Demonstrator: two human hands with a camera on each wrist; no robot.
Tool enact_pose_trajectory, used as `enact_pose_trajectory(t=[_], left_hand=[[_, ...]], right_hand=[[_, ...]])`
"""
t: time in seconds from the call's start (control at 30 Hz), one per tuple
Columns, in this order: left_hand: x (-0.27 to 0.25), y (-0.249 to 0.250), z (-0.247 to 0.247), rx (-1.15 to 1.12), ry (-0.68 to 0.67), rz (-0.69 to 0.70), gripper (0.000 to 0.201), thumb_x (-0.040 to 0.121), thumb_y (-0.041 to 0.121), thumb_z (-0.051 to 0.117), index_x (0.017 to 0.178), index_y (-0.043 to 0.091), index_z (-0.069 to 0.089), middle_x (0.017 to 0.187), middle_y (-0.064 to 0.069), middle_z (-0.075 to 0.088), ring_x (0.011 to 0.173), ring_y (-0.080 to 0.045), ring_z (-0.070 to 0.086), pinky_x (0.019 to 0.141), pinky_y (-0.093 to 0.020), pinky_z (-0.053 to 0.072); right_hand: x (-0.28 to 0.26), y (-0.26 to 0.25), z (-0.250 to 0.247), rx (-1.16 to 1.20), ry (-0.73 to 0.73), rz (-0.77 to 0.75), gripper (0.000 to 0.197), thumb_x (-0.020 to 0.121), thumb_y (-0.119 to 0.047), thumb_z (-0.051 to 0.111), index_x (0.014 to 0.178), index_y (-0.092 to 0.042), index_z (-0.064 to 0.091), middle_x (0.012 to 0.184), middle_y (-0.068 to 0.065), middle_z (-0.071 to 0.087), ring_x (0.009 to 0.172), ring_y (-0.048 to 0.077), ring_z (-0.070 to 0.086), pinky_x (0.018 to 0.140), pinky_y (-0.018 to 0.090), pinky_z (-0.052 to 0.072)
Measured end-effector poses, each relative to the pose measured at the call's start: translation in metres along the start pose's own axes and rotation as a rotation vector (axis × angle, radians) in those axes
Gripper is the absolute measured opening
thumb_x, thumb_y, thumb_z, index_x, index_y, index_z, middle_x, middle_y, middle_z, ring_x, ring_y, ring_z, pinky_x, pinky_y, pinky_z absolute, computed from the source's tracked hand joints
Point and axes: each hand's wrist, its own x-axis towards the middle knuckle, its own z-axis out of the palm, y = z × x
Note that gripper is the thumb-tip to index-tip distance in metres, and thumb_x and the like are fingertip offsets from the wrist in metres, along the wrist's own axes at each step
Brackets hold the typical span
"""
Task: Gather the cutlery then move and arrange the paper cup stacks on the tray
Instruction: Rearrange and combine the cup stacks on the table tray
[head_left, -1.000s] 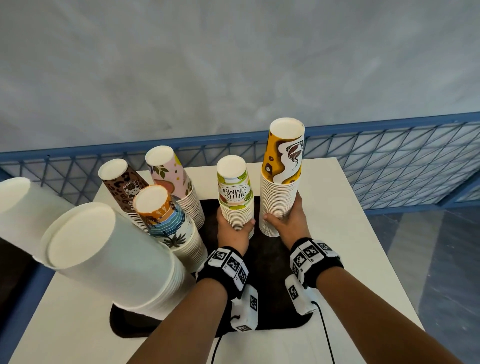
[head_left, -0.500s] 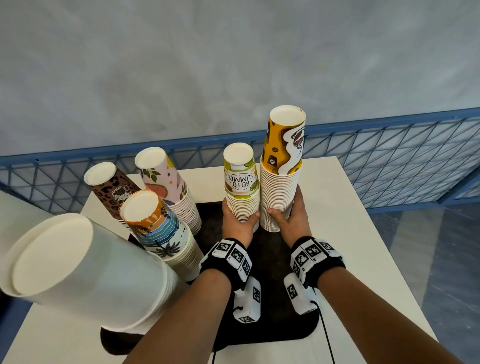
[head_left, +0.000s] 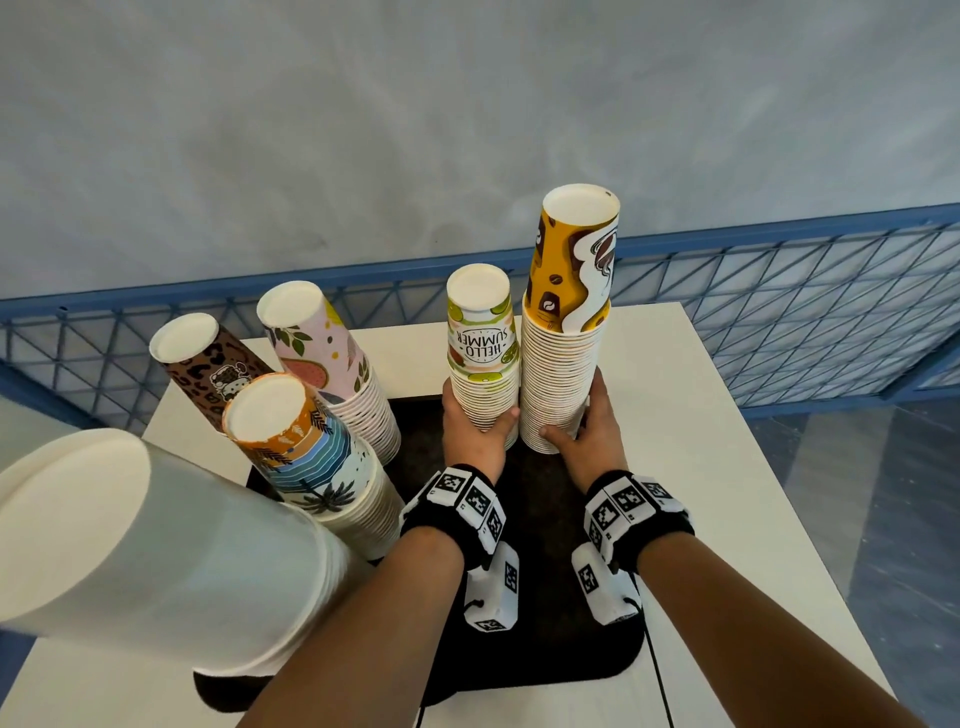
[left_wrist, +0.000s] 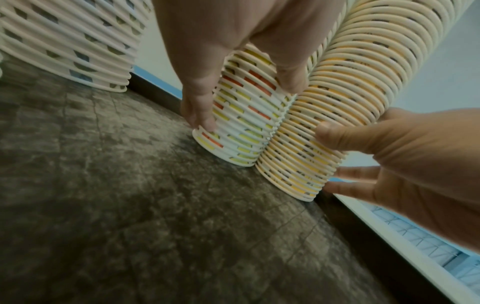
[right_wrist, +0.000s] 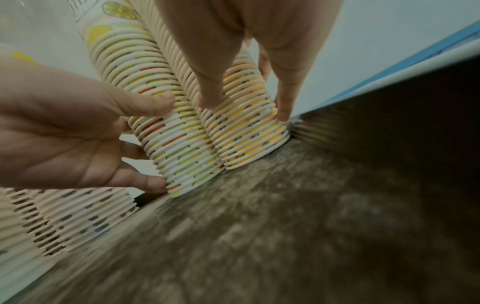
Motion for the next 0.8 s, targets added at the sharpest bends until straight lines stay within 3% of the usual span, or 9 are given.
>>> enact_pose_trajectory(t=[0.17, 0.3, 0.43, 0.53, 0.6, 0.7, 0.73, 0.8], left_hand=[[-0.002, -0.004, -0.004, 0.035, -0.021, -0.007, 0.082, 0.076, 0.020, 0.073, 0.143, 0.020, 0.026, 0.141, -0.003, 0.045, 0.130, -0.023, 0.043, 0.103, -0.028, 0.031], [-0.016, -0.012, -0.011, 0.070, 0.004, -0.113, 0.085, 0.077, 0.026, 0.072, 0.145, 0.018, 0.022, 0.146, -0.007, 0.039, 0.135, -0.024, 0.037, 0.113, -0.040, 0.031], [-0.047, -0.012, -0.028, 0.076, 0.065, -0.087, 0.068, 0.083, 0.024, 0.066, 0.141, 0.013, 0.033, 0.144, -0.009, 0.038, 0.131, -0.025, 0.041, 0.110, -0.039, 0.035], [-0.075, -0.004, -0.045, 0.116, 0.134, 0.047, 0.052, 0.083, 0.020, 0.065, 0.130, 0.010, 0.045, 0.131, -0.006, 0.047, 0.118, -0.022, 0.050, 0.100, -0.029, 0.041], [-0.094, 0.005, -0.057, 0.202, 0.168, 0.221, 0.043, 0.082, 0.024, 0.063, 0.121, 0.010, 0.051, 0.120, -0.002, 0.049, 0.111, -0.018, 0.050, 0.099, -0.032, 0.042], [-0.113, 0.023, -0.069, 0.342, 0.236, 0.485, 0.039, 0.079, 0.032, 0.052, 0.112, 0.011, 0.055, 0.117, -0.008, 0.049, 0.110, -0.015, 0.041, 0.099, -0.028, 0.037], [-0.115, 0.031, -0.072, 0.389, 0.283, 0.562, 0.037, 0.078, 0.030, 0.052, 0.110, 0.012, 0.055, 0.117, -0.011, 0.049, 0.110, -0.017, 0.039, 0.097, -0.028, 0.034], [-0.117, 0.049, -0.078, 0.466, 0.402, 0.696, 0.034, 0.076, 0.021, 0.054, 0.109, 0.015, 0.053, 0.118, -0.011, 0.044, 0.109, -0.022, 0.037, 0.096, -0.031, 0.031]], right_hand=[[0.000, 0.000, 0.002, -0.008, 0.012, 0.012, 0.091, 0.073, -0.005, 0.071, 0.146, -0.018, 0.018, 0.149, 0.004, 0.033, 0.137, 0.021, 0.032, 0.113, 0.037, 0.029], [-0.003, -0.001, 0.000, -0.042, 0.020, 0.123, 0.092, 0.072, -0.011, 0.074, 0.145, -0.013, 0.018, 0.146, 0.011, 0.037, 0.133, 0.027, 0.039, 0.110, 0.046, 0.035], [-0.018, -0.010, 0.001, -0.071, 0.143, 0.177, 0.068, 0.073, -0.013, 0.073, 0.128, -0.003, 0.034, 0.125, 0.017, 0.048, 0.113, 0.033, 0.052, 0.098, 0.043, 0.045], [-0.035, -0.022, 0.005, -0.088, 0.174, 0.127, 0.049, 0.074, -0.015, 0.071, 0.113, -0.002, 0.043, 0.113, 0.016, 0.052, 0.099, 0.032, 0.055, 0.089, 0.042, 0.048], [-0.049, -0.036, 0.010, -0.096, 0.126, 0.092, 0.041, 0.076, -0.017, 0.070, 0.108, -0.003, 0.048, 0.105, 0.011, 0.054, 0.093, 0.027, 0.056, 0.081, 0.035, 0.047], [-0.069, -0.062, 0.020, -0.052, -0.039, 0.049, 0.030, 0.077, -0.015, 0.070, 0.101, -0.008, 0.054, 0.092, 0.003, 0.055, 0.081, 0.018, 0.054, 0.068, 0.018, 0.041], [-0.075, -0.071, 0.025, -0.037, -0.118, 0.029, 0.026, 0.076, -0.013, 0.070, 0.097, -0.012, 0.055, 0.091, 0.003, 0.056, 0.079, 0.016, 0.053, 0.067, 0.016, 0.041], [-0.087, -0.086, 0.034, 0.007, -0.291, 0.005, 0.014, 0.080, -0.016, 0.065, 0.088, -0.020, 0.053, 0.090, 0.001, 0.057, 0.080, 0.012, 0.052, 0.073, 0.022, 0.044]])
